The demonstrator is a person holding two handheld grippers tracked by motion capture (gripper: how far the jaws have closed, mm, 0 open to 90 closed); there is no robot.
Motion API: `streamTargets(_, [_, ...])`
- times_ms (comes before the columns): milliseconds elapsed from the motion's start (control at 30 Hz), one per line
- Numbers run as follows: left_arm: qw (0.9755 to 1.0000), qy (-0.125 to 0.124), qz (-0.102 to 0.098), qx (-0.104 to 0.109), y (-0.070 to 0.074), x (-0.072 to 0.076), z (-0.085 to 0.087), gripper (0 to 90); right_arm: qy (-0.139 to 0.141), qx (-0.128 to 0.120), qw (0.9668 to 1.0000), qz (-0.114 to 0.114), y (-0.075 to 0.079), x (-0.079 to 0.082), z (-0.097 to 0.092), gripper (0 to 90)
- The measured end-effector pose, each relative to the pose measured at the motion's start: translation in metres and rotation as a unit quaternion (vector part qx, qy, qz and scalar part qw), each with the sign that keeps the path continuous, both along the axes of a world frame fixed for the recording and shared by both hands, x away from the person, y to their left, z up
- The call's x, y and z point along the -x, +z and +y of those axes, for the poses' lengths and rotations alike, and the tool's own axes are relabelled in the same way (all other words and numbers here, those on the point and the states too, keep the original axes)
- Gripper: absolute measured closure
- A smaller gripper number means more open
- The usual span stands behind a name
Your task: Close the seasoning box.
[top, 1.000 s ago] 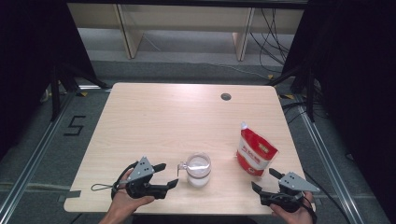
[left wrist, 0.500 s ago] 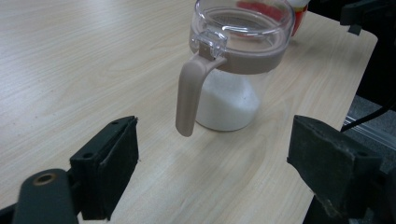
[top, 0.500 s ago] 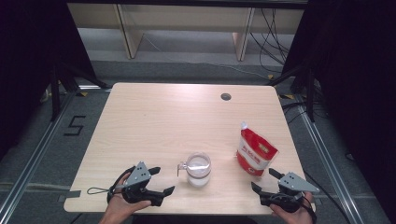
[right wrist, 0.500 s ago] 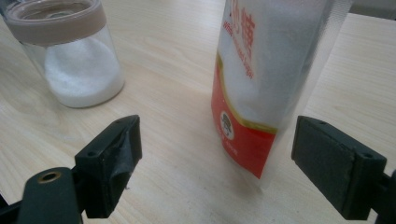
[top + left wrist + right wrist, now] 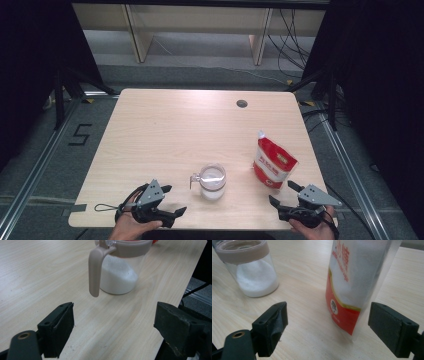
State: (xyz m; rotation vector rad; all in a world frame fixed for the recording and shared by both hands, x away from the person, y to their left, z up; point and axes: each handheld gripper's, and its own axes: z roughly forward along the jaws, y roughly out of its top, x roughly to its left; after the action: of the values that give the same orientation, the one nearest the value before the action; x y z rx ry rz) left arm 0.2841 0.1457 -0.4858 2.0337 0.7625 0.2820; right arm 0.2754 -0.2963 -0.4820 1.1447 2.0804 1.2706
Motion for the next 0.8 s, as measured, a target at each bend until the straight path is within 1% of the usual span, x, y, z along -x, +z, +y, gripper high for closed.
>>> streamTargets(33, [1.0,-0.003,-0.003,-0.005,-0.0011,0.0002,0.0002,16.0,0.0,0.001,1.0,0.001,-0.0001,0.0,0.0001,16.8])
streamTargets(67, [1.0,-0.004,0.005,-0.006,-0.0026,0.0014,-0.0005,16.0,0.0,0.0,1.0,0.001,-0.0001,0.0,0.0002,16.8])
streamTargets(100, [1.0,-0.004,-0.001,-0.007,-0.004,0.0022,-0.0008,16.0,0.01,0.006,0.9999,-0.008,-0.0006,-0.0025,-0.0015,16.8])
streamTargets(133, [0.9999,-0.007,0.001,-0.011,-0.0042,0.0027,-0.0003,16.0,0.013,0.008,0.9998,-0.01,-0.0007,-0.0028,-0.0014,16.8])
streamTargets(167, [0.9999,-0.005,0.0,-0.015,-0.0047,0.0032,0.0,16.0,0.013,0.003,0.9999,-0.007,-0.0007,-0.0023,-0.0008,16.8])
streamTargets(233, [0.9999,-0.007,0.001,-0.013,-0.005,0.0049,-0.0002,16.0,0.012,0.002,0.9999,-0.003,-0.0009,-0.002,-0.0003,16.7])
streamTargets(267, [0.9998,-0.01,-0.002,-0.018,-0.0051,0.0051,0.0008,16.0,0.013,0.005,0.9999,-0.002,-0.0012,-0.0022,-0.0005,16.7])
streamTargets(300, [0.9999,-0.007,0.0,-0.016,-0.0054,0.0058,0.0009,16.0,0.016,0.019,0.9996,-0.009,-0.0009,-0.0028,-0.0019,16.7])
streamTargets(333, [0.9997,-0.01,0.001,-0.024,-0.0047,0.006,0.0024,16.0,0.013,0.014,0.9998,0.003,-0.0011,-0.0017,-0.0006,16.6])
streamTargets(367, [0.9999,-0.002,0.004,-0.016,-0.0052,0.0067,0.0016,16.0,0.007,0.016,0.9999,0.0,-0.0019,-0.002,0.0001,16.5])
streamTargets(400, [0.9999,-0.004,-0.001,-0.017,-0.0058,0.0061,0.0025,16.0,0.009,0.01,0.9999,0.003,-0.002,-0.0015,0.0006,16.5])
streamTargets(433, [0.9998,-0.004,-0.004,-0.018,-0.0061,0.0054,0.0031,16.0,0.008,0.011,0.9999,0.008,-0.0022,-0.001,0.001,16.3])
streamTargets(467, [0.9999,-0.001,-0.001,-0.015,-0.0064,0.0056,0.0031,16.0,0.008,0.01,0.9999,0.006,-0.0024,-0.0014,0.0011,16.3])
streamTargets(500, [0.9999,0.002,0.002,-0.012,-0.0064,0.0059,0.0026,16.0,0.011,0.016,0.9998,0.004,-0.0026,-0.0019,0.0006,16.3])
streamTargets(533, [0.9999,0.002,0.002,-0.014,-0.0061,0.0058,0.0029,16.0,0.011,0.016,0.9998,0.003,-0.0026,-0.0019,0.0008,16.2])
streamTargets(567, [0.9998,0.0,0.001,-0.018,-0.006,0.0054,0.0034,16.0,0.01,0.014,0.9998,0.007,-0.0026,-0.0013,0.0014,16.2])
streamTargets(667, [0.9997,0.0,0.001,-0.023,-0.0059,0.0046,0.0039,16.0,0.015,0.017,0.9997,0.003,-0.003,-0.0026,0.0006,16.1])
streamTargets(733, [0.9997,0.0,0.001,-0.023,-0.0062,0.0045,0.0038,16.0,0.017,0.016,0.9997,0.006,-0.0032,-0.0026,0.0011,16.1])
streamTargets(800, [0.9997,0.001,0.003,-0.022,-0.0066,0.0046,0.0034,16.0,0.019,0.017,0.9997,0.004,-0.0034,-0.0029,0.0014,16.1])
